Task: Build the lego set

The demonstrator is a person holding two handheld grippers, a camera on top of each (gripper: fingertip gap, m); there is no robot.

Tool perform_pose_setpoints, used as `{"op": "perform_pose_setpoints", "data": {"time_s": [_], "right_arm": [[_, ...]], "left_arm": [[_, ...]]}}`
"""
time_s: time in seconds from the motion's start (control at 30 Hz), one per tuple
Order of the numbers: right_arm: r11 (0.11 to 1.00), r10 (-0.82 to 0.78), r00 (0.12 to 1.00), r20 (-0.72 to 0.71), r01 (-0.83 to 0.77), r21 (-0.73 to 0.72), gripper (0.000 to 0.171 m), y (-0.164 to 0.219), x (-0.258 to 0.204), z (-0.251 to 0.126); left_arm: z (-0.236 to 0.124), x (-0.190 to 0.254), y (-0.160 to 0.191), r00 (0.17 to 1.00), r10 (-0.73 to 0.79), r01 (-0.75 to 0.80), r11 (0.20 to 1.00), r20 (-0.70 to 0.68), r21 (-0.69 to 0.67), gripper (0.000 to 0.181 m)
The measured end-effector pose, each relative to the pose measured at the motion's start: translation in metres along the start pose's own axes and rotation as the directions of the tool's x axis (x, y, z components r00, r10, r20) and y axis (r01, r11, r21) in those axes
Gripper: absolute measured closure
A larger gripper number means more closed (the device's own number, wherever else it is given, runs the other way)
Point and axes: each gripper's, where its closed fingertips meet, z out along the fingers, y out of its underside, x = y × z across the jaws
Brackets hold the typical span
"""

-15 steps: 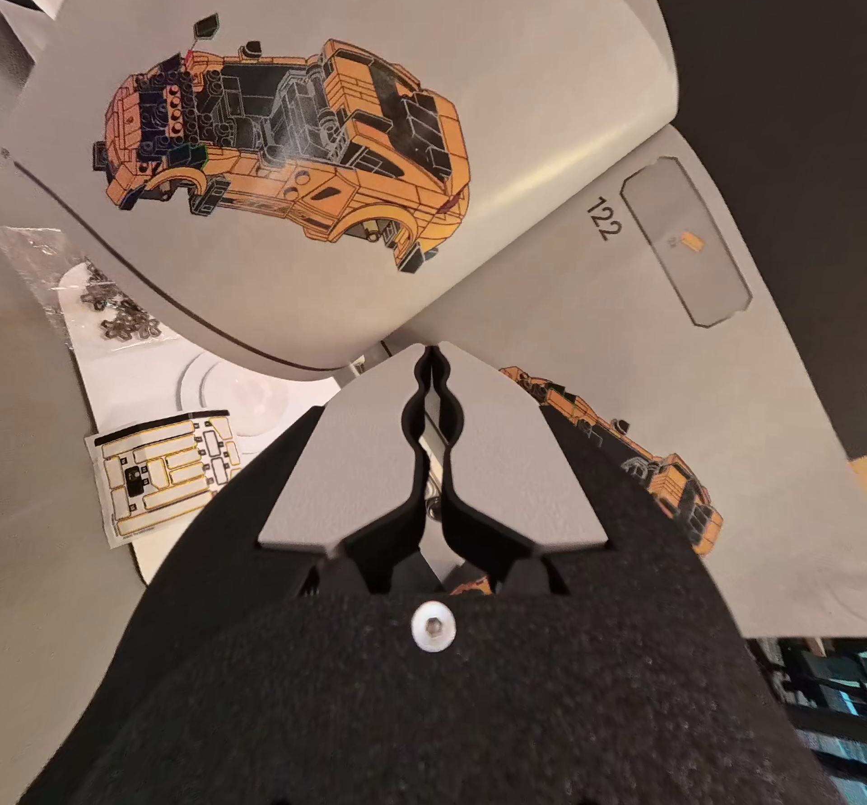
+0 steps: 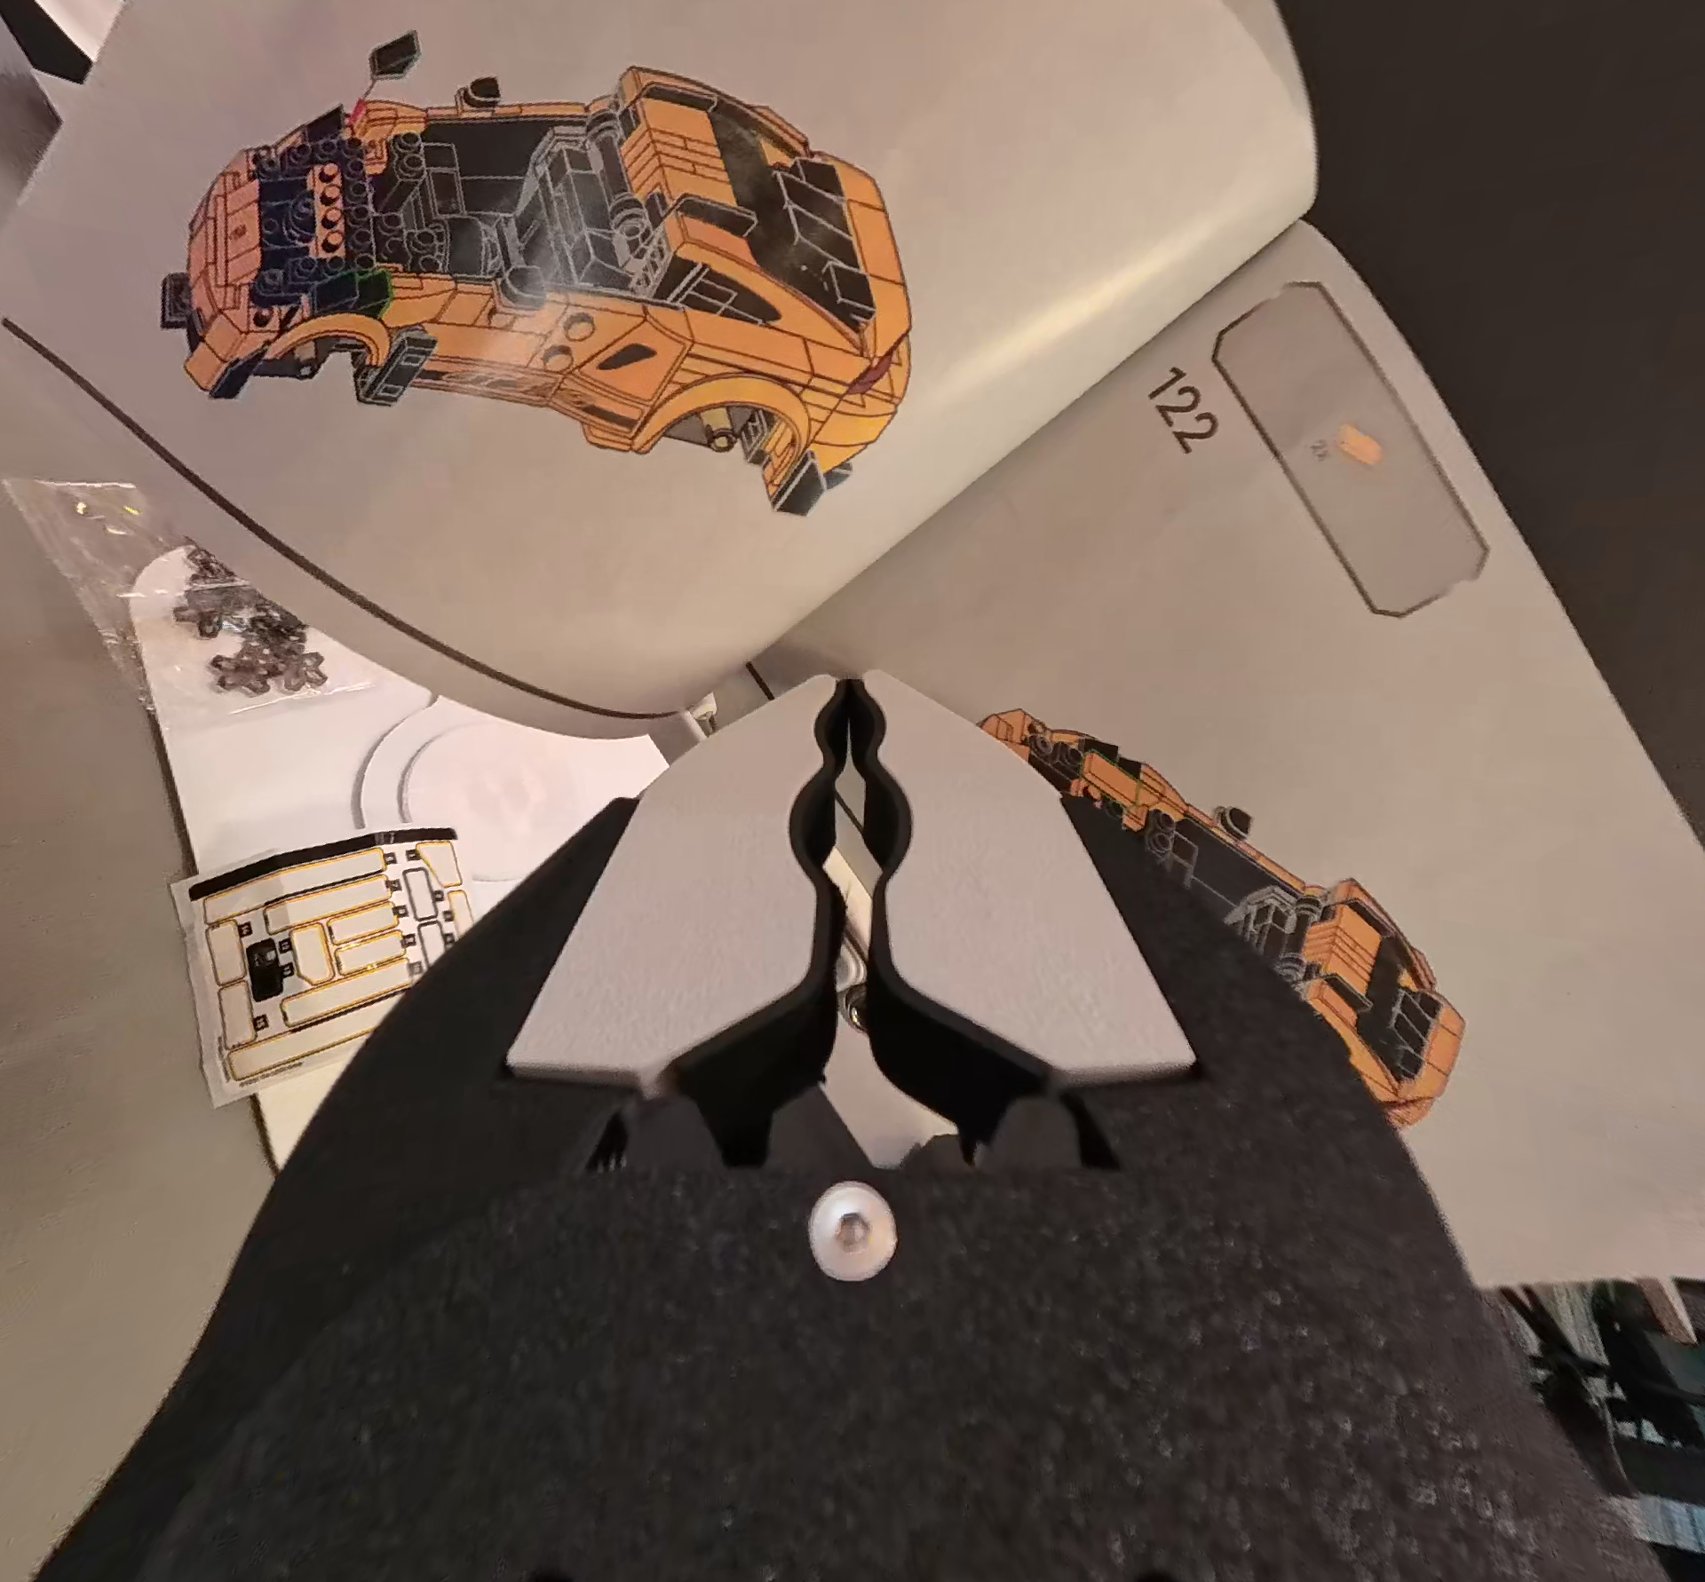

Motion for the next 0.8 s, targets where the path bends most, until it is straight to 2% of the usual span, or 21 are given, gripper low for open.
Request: {"op": "perform_pose_setpoints", "data": {"time_s": [0.2,0.33,0.37,0.43,0.5,0.7,0.8], "right_arm": [[1.000,-0.005,1.000,-0.008,0.005,-0.001,0.171,0.000,0.000,0.001],[1.000,-0.007,1.000,-0.010,0.007,-0.004,0.171,0.001,0.000,0.001],[1.000,-0.009,1.000,-0.011,0.009,-0.005,0.171,0.001,0.000,0.002],[1.000,-0.011,1.000,-0.011,0.011,-0.007,0.171,0.001,0.000,0.002],[1.000,-0.011,1.000,-0.011,0.011,-0.008,0.171,0.001,0.000,0.002],[1.000,-0.019,1.000,-0.012,0.019,-0.014,0.171,0.001,0.001,0.002],[1.000,-0.018,1.000,-0.008,0.018,-0.007,0.171,0.001,0.001,0.002]], "left_arm": [[0.030,0.024,0.010,0.990,-0.017,0.022,0.999,-0.138,0.036,0.173],[0.039,0.029,0.013,0.994,0.058,-0.053,0.997,-0.089,0.058,0.174],[0.039,0.029,0.010,0.995,0.066,-0.061,0.995,-0.070,0.077,0.171],[0.039,0.028,0.005,0.996,0.081,-0.076,0.991,-0.036,0.114,0.140],[0.040,0.029,0.006,0.996,0.091,-0.088,0.990,-0.023,0.110,0.135],[0.035,0.030,0.005,0.996,0.093,-0.094,0.989,0.013,0.114,0.147],[0.004,0.008,-0.011,0.987,0.069,-0.099,0.973,0.148,0.207,0.160]]}}
